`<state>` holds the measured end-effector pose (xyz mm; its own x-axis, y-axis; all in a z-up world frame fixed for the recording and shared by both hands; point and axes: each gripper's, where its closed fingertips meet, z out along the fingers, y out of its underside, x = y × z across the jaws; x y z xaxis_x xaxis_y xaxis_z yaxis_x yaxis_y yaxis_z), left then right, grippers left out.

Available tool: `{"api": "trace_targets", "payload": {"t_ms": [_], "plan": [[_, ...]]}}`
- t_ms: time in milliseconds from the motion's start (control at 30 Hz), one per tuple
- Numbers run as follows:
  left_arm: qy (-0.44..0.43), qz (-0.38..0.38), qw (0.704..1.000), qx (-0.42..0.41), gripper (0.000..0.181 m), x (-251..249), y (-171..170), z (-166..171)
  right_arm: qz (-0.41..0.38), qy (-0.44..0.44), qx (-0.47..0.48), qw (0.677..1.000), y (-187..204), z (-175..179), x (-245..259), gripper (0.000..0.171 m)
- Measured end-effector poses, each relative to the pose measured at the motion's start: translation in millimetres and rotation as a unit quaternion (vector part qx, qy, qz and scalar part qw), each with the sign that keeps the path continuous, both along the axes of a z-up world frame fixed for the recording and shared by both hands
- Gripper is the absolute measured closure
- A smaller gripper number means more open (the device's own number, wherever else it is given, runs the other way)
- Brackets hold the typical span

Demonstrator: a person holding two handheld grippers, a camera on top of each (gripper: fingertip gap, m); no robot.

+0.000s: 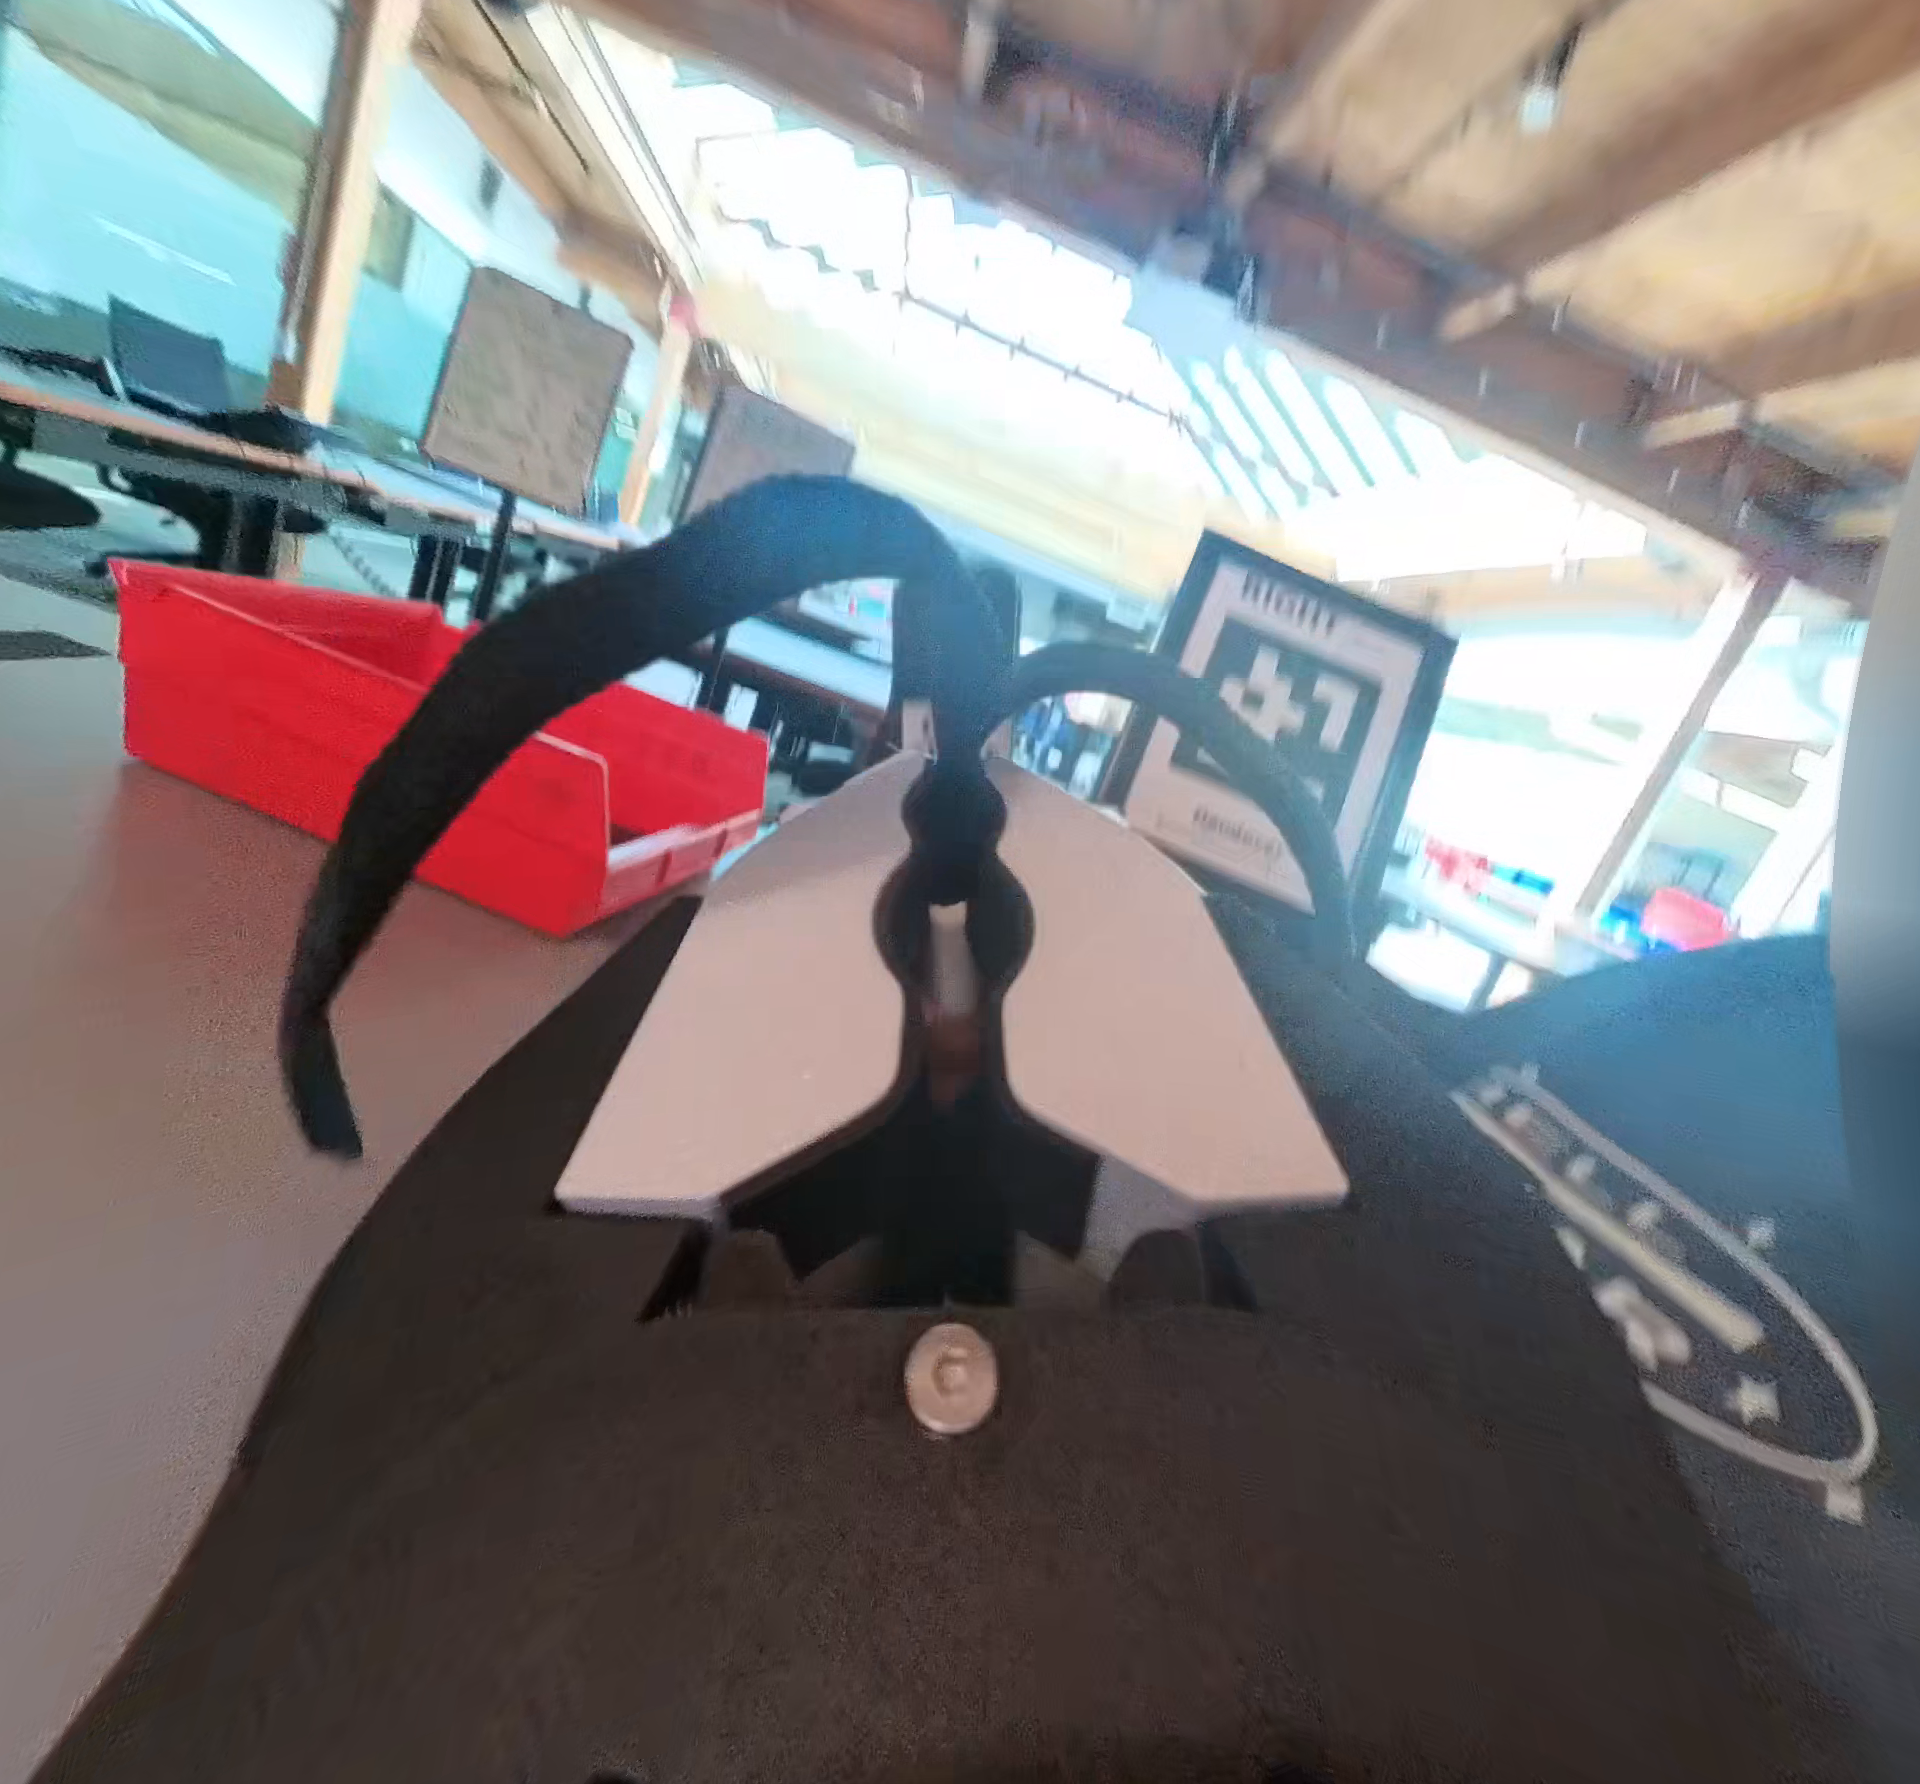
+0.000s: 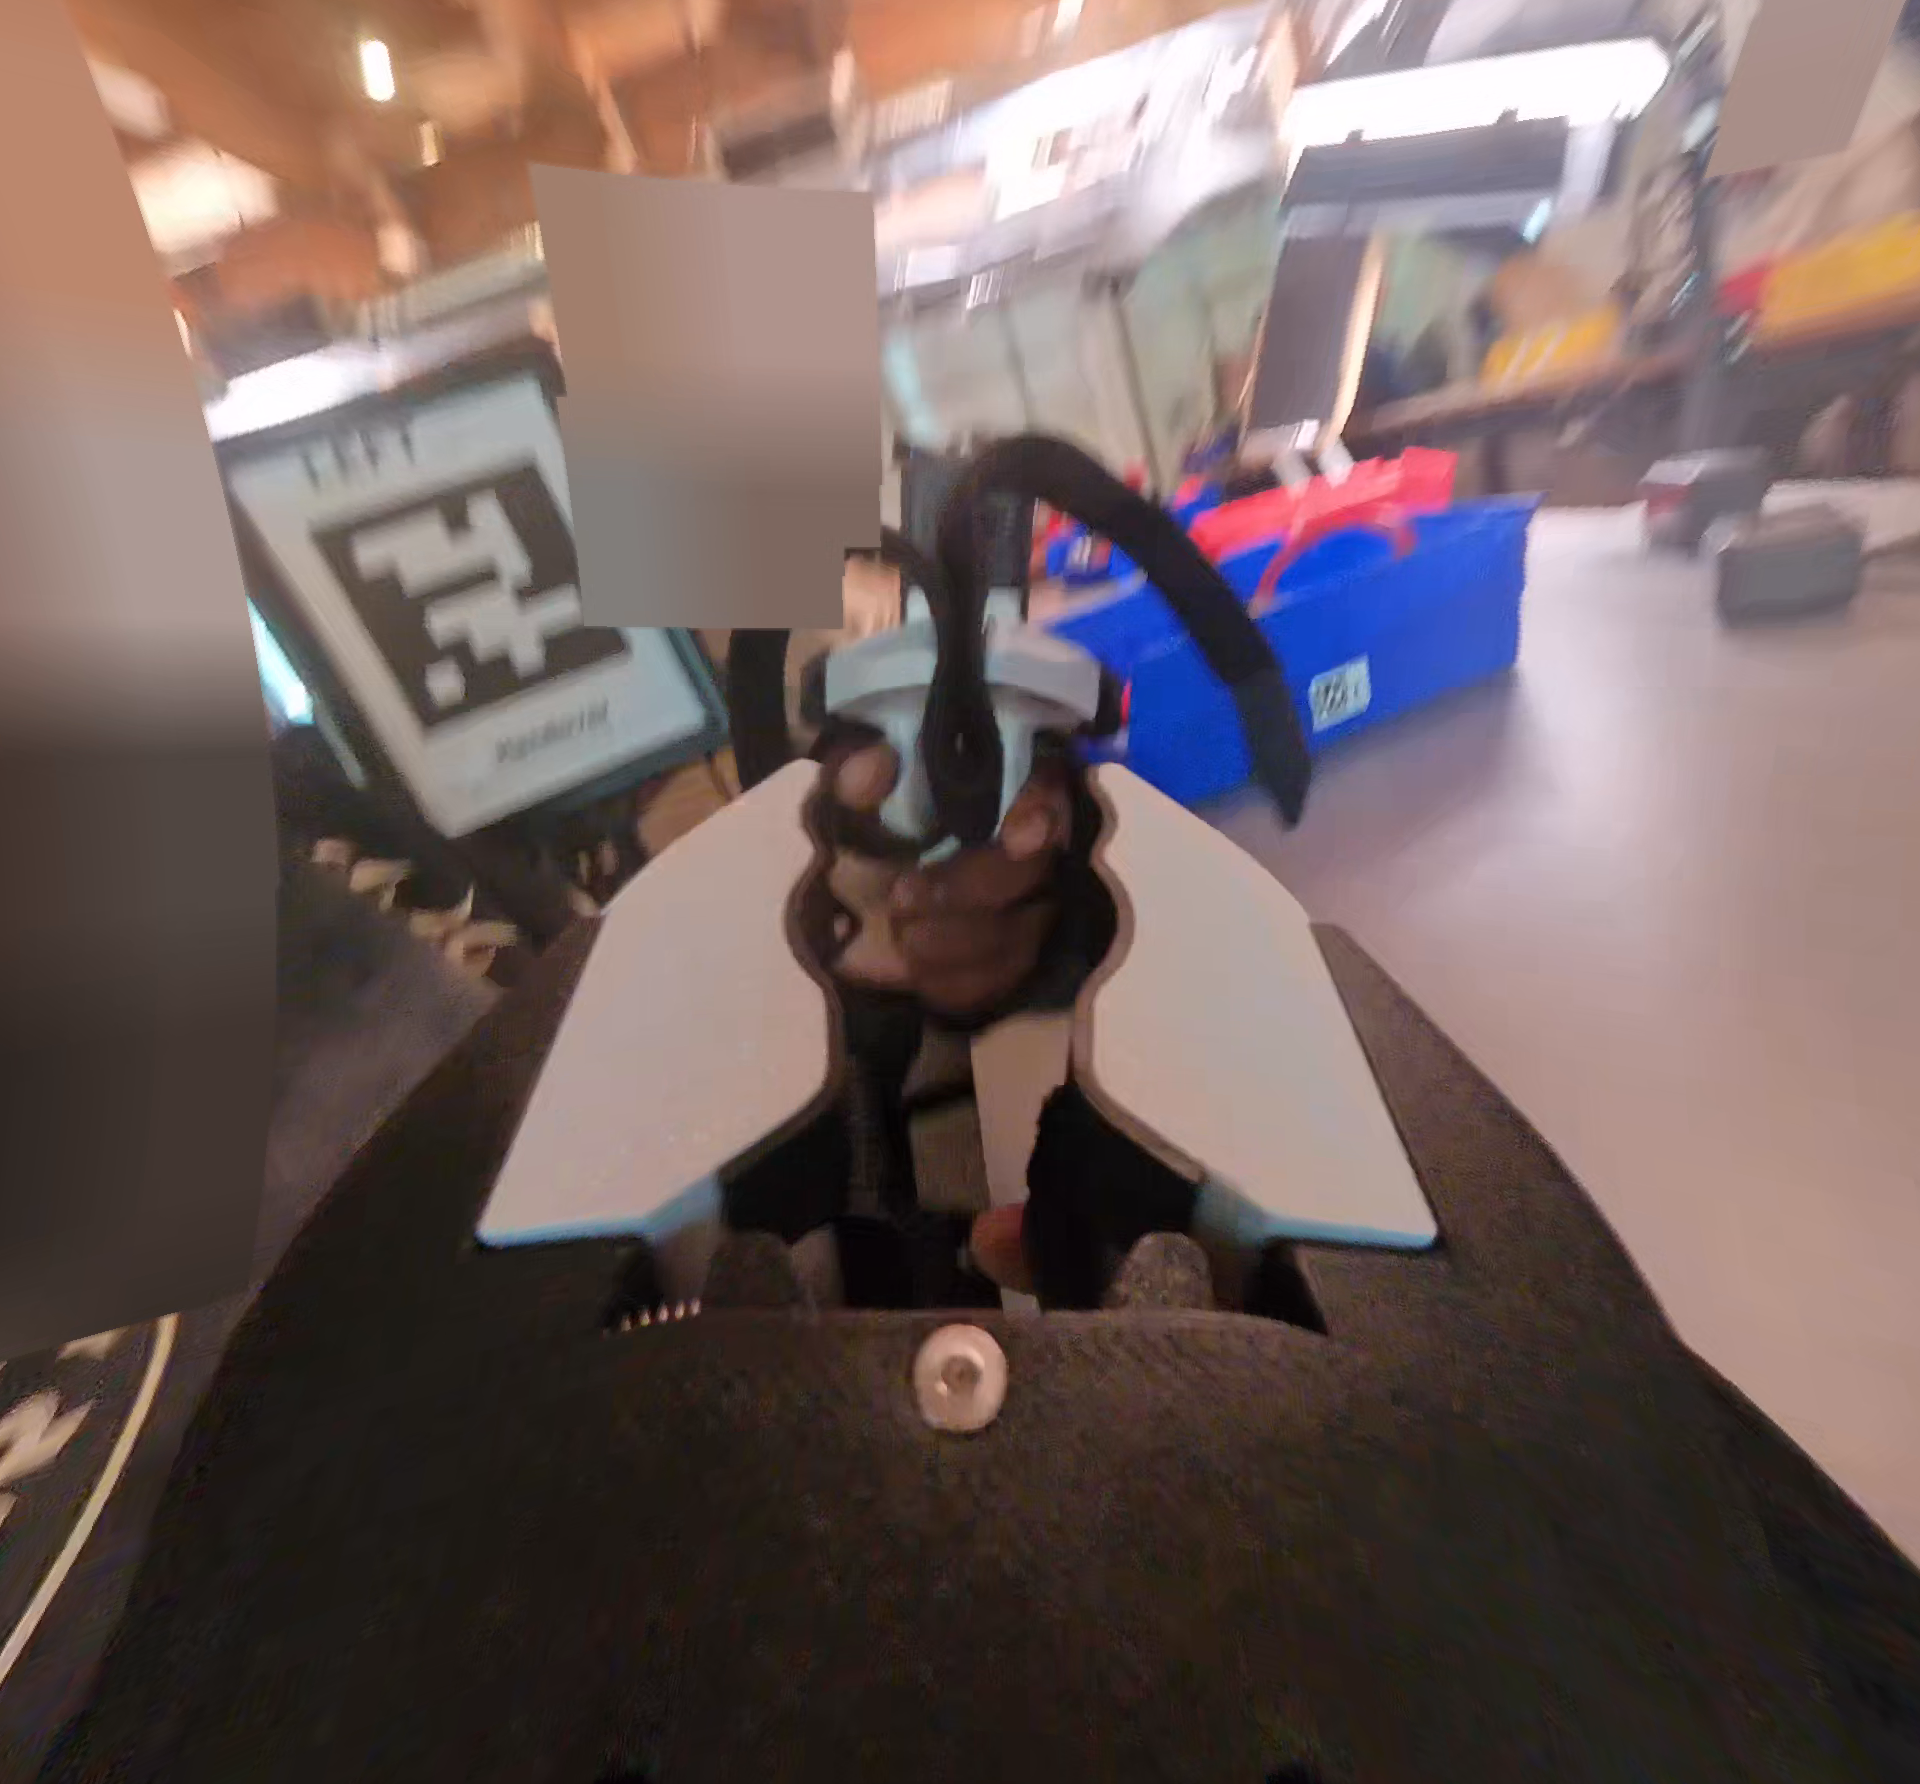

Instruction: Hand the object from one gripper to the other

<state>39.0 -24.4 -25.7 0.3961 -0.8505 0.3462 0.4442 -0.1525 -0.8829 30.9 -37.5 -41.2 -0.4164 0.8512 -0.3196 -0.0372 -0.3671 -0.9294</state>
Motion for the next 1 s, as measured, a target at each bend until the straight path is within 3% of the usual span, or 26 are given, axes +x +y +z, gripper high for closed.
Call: {"api": "trace_targets", "payload": {"t_ms": [67, 133, 333, 433, 567, 633, 1000], "plan": [[0.065, -0.011, 0.998, 0.0, 0.177, 3, -1, -9, 0.017, -0.031, 0.051, 0.998, -4, -6, 5, 0.126], [0.108, -0.039, 0.993, -0.004, 0.177, 9, -6, -18, -0.001, -0.01, 0.091, 0.996, -6, -2, 7, 0.137], [0.21, -0.091, 0.973, -0.026, 0.176, 28, -17, -46, 0.005, -0.021, 0.152, 0.988, -16, -9, 8, 0.148], [0.217, -0.106, 0.97, -0.026, 0.176, 29, -21, -47, -0.004, -0.013, 0.174, 0.985, -16, -7, 10, 0.165], [0.219, -0.089, 0.971, 0.012, 0.173, 27, -20, -42, 0.004, 0.001, 0.133, 0.991, -15, -5, 9, 0.166], [0.197, -0.091, 0.976, 0.025, 0.152, 26, -21, -35, 0.011, 0.004, 0.116, 0.993, -15, -5, 8, 0.166], [0.118, -0.059, 0.99, 0.055, 0.15, 15, -17, -12, 0.009, -0.018, 0.132, 0.991, -16, -12, 6, 0.166]]}}
